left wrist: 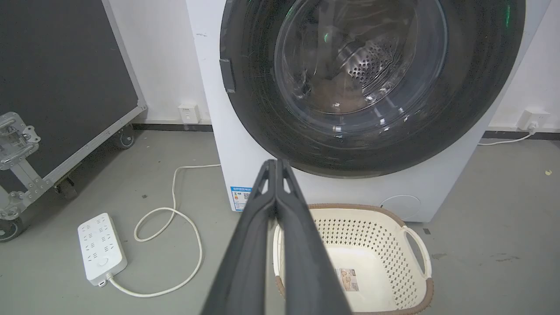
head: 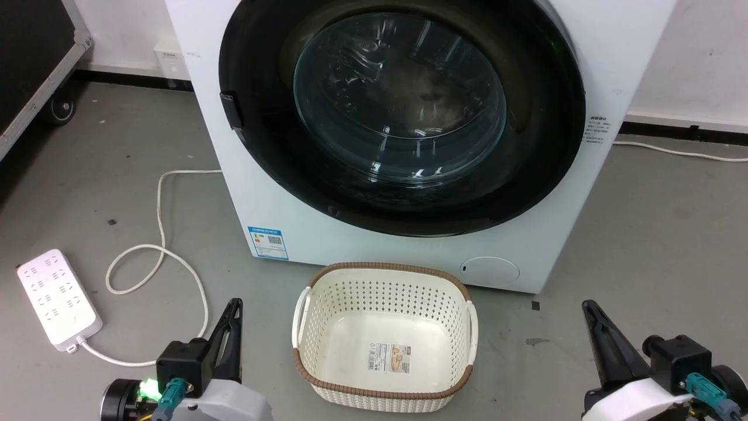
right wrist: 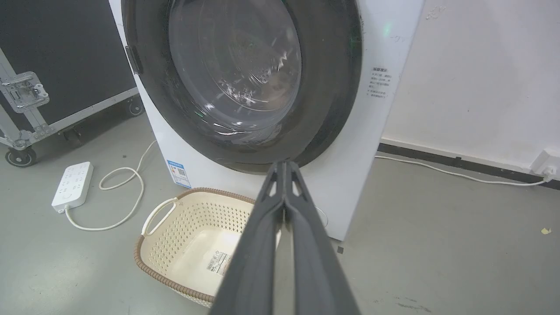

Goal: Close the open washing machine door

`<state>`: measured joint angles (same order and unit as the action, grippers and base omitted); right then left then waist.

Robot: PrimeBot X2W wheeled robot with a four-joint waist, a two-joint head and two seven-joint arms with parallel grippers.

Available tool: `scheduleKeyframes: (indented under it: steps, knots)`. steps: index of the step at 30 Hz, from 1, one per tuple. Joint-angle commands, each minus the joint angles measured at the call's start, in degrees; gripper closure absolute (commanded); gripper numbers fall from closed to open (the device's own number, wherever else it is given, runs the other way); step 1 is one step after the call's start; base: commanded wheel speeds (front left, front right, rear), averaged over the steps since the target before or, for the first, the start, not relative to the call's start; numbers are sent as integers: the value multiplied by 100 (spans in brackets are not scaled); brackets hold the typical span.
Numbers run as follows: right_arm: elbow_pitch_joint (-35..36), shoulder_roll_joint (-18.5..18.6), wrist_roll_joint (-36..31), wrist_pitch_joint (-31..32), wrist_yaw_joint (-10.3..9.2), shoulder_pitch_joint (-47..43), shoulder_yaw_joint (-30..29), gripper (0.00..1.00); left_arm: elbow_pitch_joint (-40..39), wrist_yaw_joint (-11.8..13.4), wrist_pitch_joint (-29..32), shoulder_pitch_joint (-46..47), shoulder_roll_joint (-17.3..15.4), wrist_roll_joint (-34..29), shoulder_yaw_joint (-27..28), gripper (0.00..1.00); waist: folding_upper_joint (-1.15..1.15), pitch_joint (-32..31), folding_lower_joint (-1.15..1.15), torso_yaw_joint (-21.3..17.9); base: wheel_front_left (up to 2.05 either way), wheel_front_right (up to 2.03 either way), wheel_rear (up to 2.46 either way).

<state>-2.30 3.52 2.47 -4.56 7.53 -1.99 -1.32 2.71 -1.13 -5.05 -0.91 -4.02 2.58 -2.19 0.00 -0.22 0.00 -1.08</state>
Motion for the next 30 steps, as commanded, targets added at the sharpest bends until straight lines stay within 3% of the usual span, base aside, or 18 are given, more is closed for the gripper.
scheduleKeyframes:
  steps: [1,30]
  knots:
    - [55,-29,-41,36,-3,85,17,100,-46,34,37,59,32,-52,32,100,0,1,0,4,0,0,0]
    - [182,-55,-190,341,-4,168,101,100,-209,91,376,83,91,-201,168,100,0,16,0,79,0,0,0]
